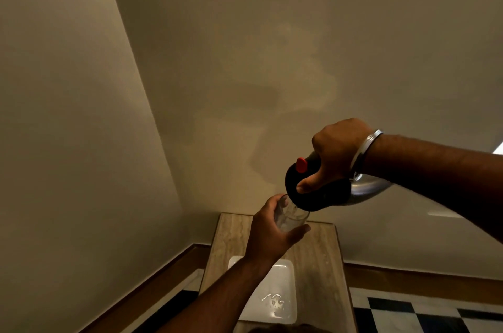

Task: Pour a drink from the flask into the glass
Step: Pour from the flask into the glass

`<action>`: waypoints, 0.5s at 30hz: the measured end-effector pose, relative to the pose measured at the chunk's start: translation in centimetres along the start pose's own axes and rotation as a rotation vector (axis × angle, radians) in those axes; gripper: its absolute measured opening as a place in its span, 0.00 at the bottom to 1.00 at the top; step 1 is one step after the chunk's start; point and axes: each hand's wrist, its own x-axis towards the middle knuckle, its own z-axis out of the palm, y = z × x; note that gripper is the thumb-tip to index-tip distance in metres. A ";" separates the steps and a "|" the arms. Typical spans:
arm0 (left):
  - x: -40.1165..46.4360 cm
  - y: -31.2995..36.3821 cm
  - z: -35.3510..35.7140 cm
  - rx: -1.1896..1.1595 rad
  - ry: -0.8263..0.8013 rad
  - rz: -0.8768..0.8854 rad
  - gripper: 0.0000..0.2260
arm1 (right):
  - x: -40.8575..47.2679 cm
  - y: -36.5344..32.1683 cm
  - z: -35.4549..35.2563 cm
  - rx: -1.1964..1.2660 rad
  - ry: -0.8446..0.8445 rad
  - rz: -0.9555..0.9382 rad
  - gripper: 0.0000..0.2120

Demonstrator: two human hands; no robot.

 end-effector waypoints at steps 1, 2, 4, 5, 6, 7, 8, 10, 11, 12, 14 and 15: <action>-0.2 -0.1 0.1 0.005 -0.001 -0.002 0.32 | -0.2 -0.1 0.1 -0.007 0.014 -0.006 0.41; -0.5 -0.2 0.1 0.008 -0.001 -0.005 0.33 | -0.4 -0.1 0.2 -0.009 0.022 -0.009 0.41; -0.8 -0.1 0.2 0.011 0.000 -0.007 0.33 | -0.7 -0.2 0.2 -0.006 0.027 -0.016 0.40; -1.0 -0.1 0.2 0.008 0.000 -0.007 0.34 | -0.9 -0.3 0.2 -0.001 0.026 -0.017 0.40; -1.1 -0.1 0.2 0.003 0.001 -0.007 0.34 | -1.1 -0.3 0.2 0.004 0.024 -0.018 0.39; -1.2 -0.1 0.3 0.000 0.002 -0.005 0.34 | -1.2 -0.4 0.2 0.005 0.023 -0.020 0.39; -1.3 0.0 0.3 0.000 0.004 -0.003 0.34 | -1.3 -0.4 0.1 0.003 0.024 -0.022 0.38; -1.5 0.1 0.4 0.005 0.004 0.002 0.33 | -1.6 -0.5 0.1 -0.008 0.021 -0.028 0.38; -1.6 0.1 0.4 0.004 0.004 0.003 0.33 | -1.7 -0.6 0.1 -0.012 0.019 -0.031 0.38; -1.8 0.1 0.5 0.001 0.003 0.003 0.32 | -1.9 -0.7 0.2 -0.017 0.016 -0.031 0.37; -1.9 0.2 0.5 -0.002 0.009 0.005 0.33 | -2.1 -0.8 0.2 -0.030 0.015 -0.031 0.38; -2.0 0.2 0.5 -0.003 0.011 0.007 0.33 | -2.2 -0.9 0.2 -0.035 0.016 -0.028 0.38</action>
